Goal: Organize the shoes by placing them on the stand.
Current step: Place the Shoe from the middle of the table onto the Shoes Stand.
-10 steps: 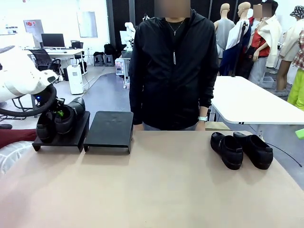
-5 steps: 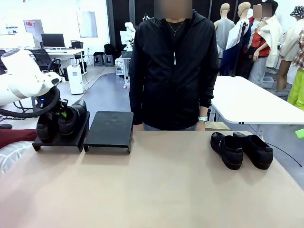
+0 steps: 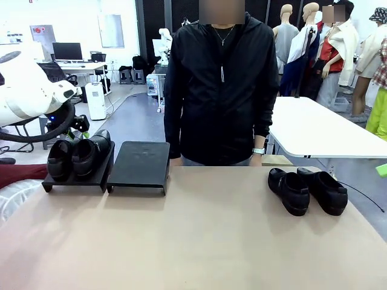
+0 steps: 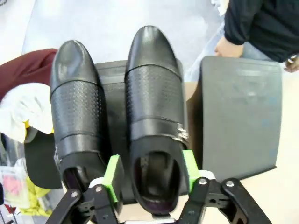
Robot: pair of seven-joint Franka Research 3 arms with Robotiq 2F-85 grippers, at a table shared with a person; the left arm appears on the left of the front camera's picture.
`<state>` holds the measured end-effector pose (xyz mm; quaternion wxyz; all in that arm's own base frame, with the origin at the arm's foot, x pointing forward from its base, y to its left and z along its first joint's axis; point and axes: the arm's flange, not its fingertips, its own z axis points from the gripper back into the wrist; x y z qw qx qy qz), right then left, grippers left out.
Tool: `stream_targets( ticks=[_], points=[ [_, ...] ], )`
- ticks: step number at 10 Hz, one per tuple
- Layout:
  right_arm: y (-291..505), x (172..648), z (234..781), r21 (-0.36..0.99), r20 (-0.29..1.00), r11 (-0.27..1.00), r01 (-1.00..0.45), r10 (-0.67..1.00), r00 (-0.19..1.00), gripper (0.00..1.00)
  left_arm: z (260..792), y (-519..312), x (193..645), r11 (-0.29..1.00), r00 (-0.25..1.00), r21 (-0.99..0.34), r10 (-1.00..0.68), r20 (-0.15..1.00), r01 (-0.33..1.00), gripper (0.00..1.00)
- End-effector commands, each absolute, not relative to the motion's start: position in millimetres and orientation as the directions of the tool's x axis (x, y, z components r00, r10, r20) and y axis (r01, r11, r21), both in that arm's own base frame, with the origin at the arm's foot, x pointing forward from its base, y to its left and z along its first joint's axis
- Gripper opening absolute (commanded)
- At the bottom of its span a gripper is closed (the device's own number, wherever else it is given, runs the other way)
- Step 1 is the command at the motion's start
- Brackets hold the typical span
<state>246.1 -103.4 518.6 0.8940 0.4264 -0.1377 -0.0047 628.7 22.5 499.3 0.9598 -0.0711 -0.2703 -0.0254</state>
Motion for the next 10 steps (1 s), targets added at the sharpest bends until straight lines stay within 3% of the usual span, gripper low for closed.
stream_targets(
  ticks=[1, 3, 4, 5, 8, 10],
  points=[
    [-101.9, 247.4, 521.6, 0.78, 0.25, 0.615, -0.116, -0.136, 0.959, 1.0, 513.0, 16.8, 580.4, 0.981, 0.833, -0.13, -0.05, 0.551, 0.145, 1.0],
    [-101.9, 247.4, 521.6, 0.78, 0.25, 0.615, -0.116, -0.136, 0.959, 1.0, 538.5, 8.5, 525.2, 0.939, 0.893, -0.245, -0.115, 0.435, 0.24, 1.0],
    [-101.9, 247.4, 521.6, 0.78, 0.25, 0.615, -0.116, -0.136, 0.959, 1.0, 546.6, 9.9, 495.0, 0.897, 0.936, -0.363, -0.131, 0.326, 0.252, 1.0],
    [-101.9, 247.4, 521.6, 0.78, 0.25, 0.615, -0.116, -0.136, 0.959, 1.0, 550.0, 14.6, 466.6, 0.844, 0.93, -0.426, -0.203, 0.306, 0.325, 1.0],
    [-101.9, 247.4, 521.6, 0.78, 0.25, 0.615, -0.116, -0.136, 0.959, 1.0, 544.2, 37.8, 367.7, 0.7, 0.884, -0.555, -0.263, 0.386, 0.45, 1.0],
    [-101.9, 247.4, 521.6, 0.78, 0.25, 0.615, -0.116, -0.136, 0.959, 1.0, 524.9, 56.1, 307.0, 0.629, 0.861, -0.609, -0.214, 0.462, 0.483, 1.0]
  ],
)
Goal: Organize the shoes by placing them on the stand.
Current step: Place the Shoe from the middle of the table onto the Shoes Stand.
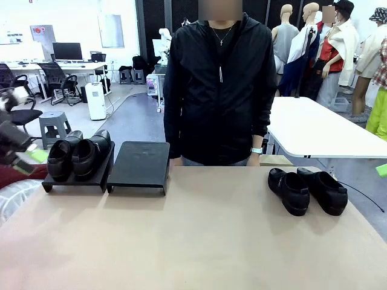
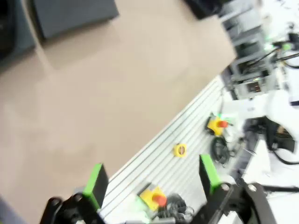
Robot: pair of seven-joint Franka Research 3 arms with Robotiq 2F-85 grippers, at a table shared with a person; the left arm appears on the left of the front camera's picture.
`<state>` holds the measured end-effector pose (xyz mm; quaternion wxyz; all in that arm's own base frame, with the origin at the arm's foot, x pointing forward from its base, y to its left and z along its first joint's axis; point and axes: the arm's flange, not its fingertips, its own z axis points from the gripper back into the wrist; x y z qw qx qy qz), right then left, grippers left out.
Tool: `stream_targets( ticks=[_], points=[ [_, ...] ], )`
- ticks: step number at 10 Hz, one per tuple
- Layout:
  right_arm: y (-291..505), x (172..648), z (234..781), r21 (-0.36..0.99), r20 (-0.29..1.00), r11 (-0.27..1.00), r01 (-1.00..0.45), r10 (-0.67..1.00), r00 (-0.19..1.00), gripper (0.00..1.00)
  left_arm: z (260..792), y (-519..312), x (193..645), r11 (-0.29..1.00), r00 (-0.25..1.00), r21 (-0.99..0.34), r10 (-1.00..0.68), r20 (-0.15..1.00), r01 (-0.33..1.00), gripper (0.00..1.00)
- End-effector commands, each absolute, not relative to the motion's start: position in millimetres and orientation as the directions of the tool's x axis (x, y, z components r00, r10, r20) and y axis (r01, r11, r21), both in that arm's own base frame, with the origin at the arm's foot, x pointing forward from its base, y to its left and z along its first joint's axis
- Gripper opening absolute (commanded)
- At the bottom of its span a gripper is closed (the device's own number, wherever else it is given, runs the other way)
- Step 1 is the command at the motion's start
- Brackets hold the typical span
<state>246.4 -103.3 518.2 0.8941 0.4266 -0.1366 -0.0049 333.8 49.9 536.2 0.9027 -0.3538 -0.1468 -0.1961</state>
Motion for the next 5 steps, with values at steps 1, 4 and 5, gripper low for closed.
stream_targets(
  ticks=[1, 4, 5],
  points=[
    [-101.9, 247.4, 521.6, 0.78, 0.25, 0.615, -0.116, -0.136, 0.959, 1.0, 514.7, 65.6, 288.6, 0.615, 0.851, -0.642, -0.096, 0.516, 0.459, 1.0],
    [-101.9, 247.4, 521.6, 0.78, 0.25, 0.615, -0.116, -0.136, 0.959, 1.0, 514.9, 70.3, 287.9, 0.606, 0.869, -0.659, -0.117, 0.481, 0.446, 1.0],
    [-101.9, 247.4, 521.6, 0.78, 0.25, 0.615, -0.116, -0.136, 0.959, 1.0, 514.9, 70.3, 287.9, 0.606, 0.869, -0.659, -0.117, 0.481, 0.446, 1.0]
  ],
)
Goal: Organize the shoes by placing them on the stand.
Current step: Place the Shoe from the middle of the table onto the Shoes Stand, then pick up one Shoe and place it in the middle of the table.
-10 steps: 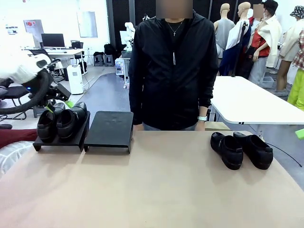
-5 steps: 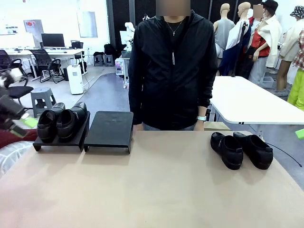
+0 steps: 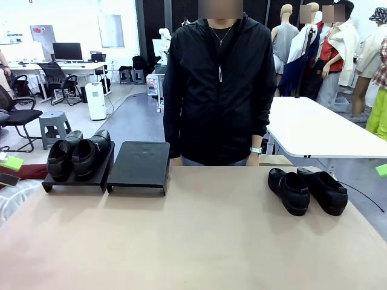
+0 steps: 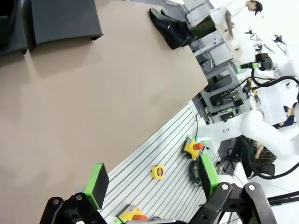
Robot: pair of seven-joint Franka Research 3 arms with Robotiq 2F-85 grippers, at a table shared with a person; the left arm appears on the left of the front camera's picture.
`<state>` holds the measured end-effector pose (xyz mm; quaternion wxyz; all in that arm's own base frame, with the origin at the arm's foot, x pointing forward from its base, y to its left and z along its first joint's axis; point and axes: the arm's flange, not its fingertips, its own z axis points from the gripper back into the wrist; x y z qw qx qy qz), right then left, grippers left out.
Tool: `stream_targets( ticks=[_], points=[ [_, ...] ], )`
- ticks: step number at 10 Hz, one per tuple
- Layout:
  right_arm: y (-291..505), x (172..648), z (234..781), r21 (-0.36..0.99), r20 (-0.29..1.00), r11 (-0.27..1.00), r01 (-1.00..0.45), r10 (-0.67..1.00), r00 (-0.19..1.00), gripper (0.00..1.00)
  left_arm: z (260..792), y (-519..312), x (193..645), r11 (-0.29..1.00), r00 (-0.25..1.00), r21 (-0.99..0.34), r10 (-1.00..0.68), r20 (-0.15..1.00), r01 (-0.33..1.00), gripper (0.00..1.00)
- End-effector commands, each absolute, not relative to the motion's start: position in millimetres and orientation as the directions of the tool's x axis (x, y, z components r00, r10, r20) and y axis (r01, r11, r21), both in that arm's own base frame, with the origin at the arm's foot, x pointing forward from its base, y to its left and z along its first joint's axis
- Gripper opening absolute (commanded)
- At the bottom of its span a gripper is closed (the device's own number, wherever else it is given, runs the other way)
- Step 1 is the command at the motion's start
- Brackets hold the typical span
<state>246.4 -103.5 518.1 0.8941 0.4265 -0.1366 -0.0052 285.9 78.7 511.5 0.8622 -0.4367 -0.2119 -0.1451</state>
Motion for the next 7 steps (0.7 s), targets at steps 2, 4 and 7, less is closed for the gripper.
stream_targets(
  ticks=[2, 4, 7],
  points=[
    [-101.9, 247.4, 521.6, 0.78, 0.25, 0.615, -0.116, -0.136, 0.959, 1.0, 514.9, 70.3, 287.9, 0.606, 0.869, -0.659, -0.117, 0.481, 0.446, 1.0],
    [-101.9, 247.4, 521.6, 0.78, 0.25, 0.615, -0.116, -0.136, 0.959, 1.0, 514.9, 70.3, 287.9, 0.606, 0.869, -0.659, -0.117, 0.481, 0.446, 1.0],
    [-101.9, 247.4, 521.6, 0.78, 0.25, 0.615, -0.116, -0.136, 0.959, 1.0, 514.9, 70.3, 287.9, 0.606, 0.869, -0.659, -0.117, 0.481, 0.446, 1.0]
  ],
)
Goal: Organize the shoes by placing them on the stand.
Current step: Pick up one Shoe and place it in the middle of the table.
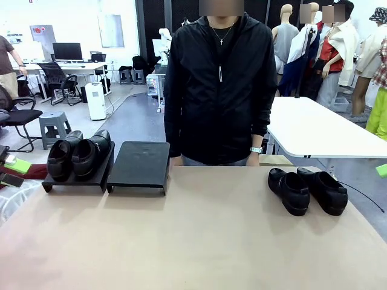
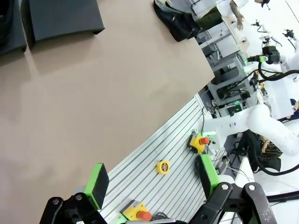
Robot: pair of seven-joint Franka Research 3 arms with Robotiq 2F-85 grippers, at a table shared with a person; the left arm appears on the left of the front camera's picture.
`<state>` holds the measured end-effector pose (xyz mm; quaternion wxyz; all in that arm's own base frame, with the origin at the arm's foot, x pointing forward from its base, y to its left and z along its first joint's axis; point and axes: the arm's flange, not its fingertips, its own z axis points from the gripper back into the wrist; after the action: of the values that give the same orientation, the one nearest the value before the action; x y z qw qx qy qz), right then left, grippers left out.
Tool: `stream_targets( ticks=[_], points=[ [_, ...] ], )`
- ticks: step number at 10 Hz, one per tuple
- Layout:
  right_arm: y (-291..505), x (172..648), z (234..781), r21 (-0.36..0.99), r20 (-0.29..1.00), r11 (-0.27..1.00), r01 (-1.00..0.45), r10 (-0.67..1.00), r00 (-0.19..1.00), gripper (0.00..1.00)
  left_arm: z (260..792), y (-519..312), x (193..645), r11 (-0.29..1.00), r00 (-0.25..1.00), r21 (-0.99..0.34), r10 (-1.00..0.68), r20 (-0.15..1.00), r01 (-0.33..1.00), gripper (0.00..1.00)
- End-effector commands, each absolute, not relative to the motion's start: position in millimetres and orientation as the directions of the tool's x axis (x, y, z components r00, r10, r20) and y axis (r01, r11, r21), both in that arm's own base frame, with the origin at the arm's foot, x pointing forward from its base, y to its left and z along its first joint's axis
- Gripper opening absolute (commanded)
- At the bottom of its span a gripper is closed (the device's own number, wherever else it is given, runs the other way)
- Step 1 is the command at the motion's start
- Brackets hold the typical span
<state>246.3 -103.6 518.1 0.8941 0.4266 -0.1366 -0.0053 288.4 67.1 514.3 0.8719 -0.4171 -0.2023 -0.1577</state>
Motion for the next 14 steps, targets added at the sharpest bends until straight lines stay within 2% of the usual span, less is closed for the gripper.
stream_targets(
  ticks=[1, 6, 7, 8, 9, 11, 12, 13, 14],
  points=[
    [-101.9, 247.4, 521.6, 0.78, 0.25, 0.615, -0.116, -0.136, 0.959, 1.0, 514.9, 70.3, 287.9, 0.606, 0.869, -0.659, -0.117, 0.481, 0.446, 1.0],
    [-103.6, 246.3, 518.1, 0.764, 0.24, 0.636, -0.107, -0.126, 0.963, 1.0, 514.9, 70.3, 287.9, 0.606, 0.869, -0.659, -0.117, 0.481, 0.446, 1.0],
    [-75.5, 257.9, 523.6, 0.609, 0.128, 0.793, 0.022, -0.125, 0.984, 1.0, 514.9, 70.3, 287.9, 0.606, 0.869, -0.659, -0.117, 0.481, 0.446, 1.0],
    [-54.4, 302.0, 526.7, 0.445, 0.063, 0.891, 0.089, -0.13, 0.99, 1.0, 514.9, 70.3, 287.9, 0.606, 0.869, -0.659, -0.117, 0.481, 0.446, 1.0],
    [-37.0, 347.2, 523.3, 0.339, 0.004, 0.934, 0.114, -0.123, 0.992, 1.0, 514.9, 70.3, 287.9, 0.606, 0.869, -0.659, -0.117, 0.481, 0.446, 1.0],
    [-28.6, 420.0, 502.3, 0.12, -0.037, 0.951, 0.286, -0.284, 0.958, 1.0, 514.9, 70.3, 287.9, 0.606, 0.869, -0.659, -0.117, 0.481, 0.446, 1.0],
    [-21.8, 442.4, 487.5, 0.066, -0.057, 0.944, 0.322, -0.319, 0.946, 1.0, 514.9, 70.3, 287.9, 0.606, 0.869, -0.659, -0.117, 0.481, 0.446, 1.0],
    [-15.4, 447.2, 484.1, 0.072, -0.036, 0.958, 0.279, -0.277, 0.96, 1.0, 514.9, 70.3, 287.9, 0.606, 0.869, -0.659, -0.117, 0.481, 0.446, 1.0],
    [-7.1, 416.0, 483.5, 0.141, 0.042, 0.96, 0.243, -0.251, 0.967, 1.0, 514.9, 70.3, 287.9, 0.606, 0.869, -0.659, -0.117, 0.481, 0.446, 1.0]
  ],
)
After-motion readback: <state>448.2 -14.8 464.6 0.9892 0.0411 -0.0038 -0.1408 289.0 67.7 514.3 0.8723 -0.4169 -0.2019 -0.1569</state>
